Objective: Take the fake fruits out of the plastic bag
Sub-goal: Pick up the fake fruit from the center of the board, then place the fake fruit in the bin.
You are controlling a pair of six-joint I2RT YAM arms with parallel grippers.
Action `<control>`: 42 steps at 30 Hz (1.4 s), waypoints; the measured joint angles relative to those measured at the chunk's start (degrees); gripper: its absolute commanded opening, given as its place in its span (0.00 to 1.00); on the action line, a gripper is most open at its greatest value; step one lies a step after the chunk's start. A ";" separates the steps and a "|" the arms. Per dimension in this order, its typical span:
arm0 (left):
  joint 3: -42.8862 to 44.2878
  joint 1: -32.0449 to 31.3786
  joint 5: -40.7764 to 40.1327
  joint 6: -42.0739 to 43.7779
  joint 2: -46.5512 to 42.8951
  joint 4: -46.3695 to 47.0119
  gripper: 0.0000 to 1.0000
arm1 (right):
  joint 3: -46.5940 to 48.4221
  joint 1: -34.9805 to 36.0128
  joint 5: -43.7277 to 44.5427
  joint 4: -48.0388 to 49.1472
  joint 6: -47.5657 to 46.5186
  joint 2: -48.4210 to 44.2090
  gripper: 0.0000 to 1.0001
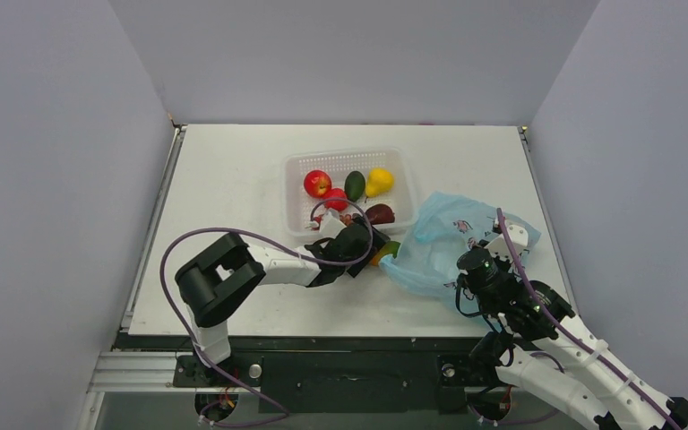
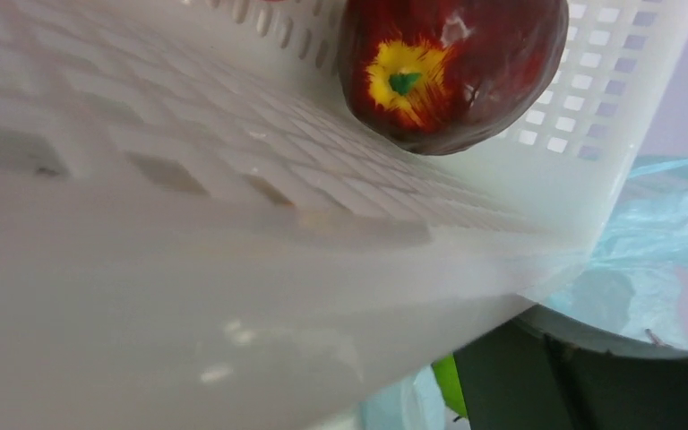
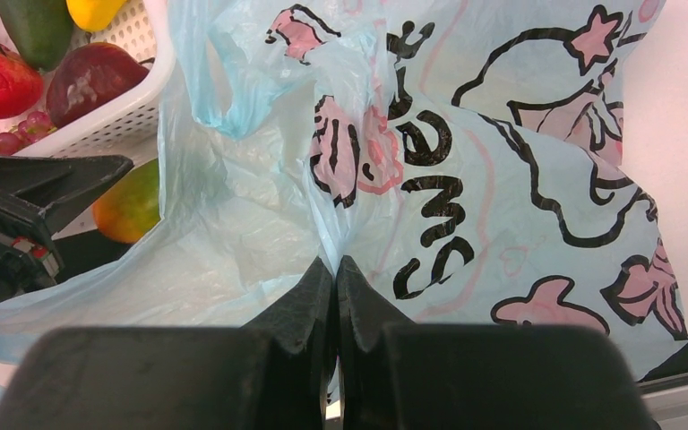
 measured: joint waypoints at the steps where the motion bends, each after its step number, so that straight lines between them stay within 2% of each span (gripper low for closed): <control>1: 0.02 0.00 0.17 -0.92 0.83 1.68 0.77 | 0.00 0.00 0.00 0.00 -0.20 0.07 0.00; 2: 0.02 0.00 0.35 -1.31 1.38 3.08 0.69 | 0.00 0.00 0.00 0.00 -0.24 0.07 0.00; 6: -0.96 -0.20 -0.15 -0.70 1.79 6.25 0.48 | 0.00 0.00 0.00 0.00 -0.44 0.07 0.00; 13: -7.02 -0.83 -0.98 0.20 -3.06 7.82 0.31 | 0.00 0.00 -0.02 0.00 -0.57 0.07 0.00; 17: -9.38 -0.83 -1.18 2.03 -5.86 7.43 0.26 | 0.00 0.00 -0.04 0.02 -0.57 0.07 0.00; 23: -9.84 -1.36 -1.07 10.49 -11.39 6.32 0.22 | 0.00 0.00 -0.07 0.02 -0.57 0.04 0.00; 33: -10.73 -1.57 -8.63 31.91 -30.97 2.32 0.22 | 0.00 0.00 -0.07 0.07 -0.59 0.11 0.00; 39: -8.44 7.28 -8.02 40.76 -30.88 0.15 0.22 | 0.00 -0.02 -0.15 0.09 -0.79 0.28 0.00; 41: -6.71 11.41 -6.69 42.66 -29.11 -1.22 0.30 | 0.00 -0.02 -0.35 0.09 -0.83 0.26 0.00; 42: -5.68 13.49 -6.36 43.58 -28.09 -2.08 0.38 | 0.00 -0.02 -0.42 0.09 -0.83 0.26 0.00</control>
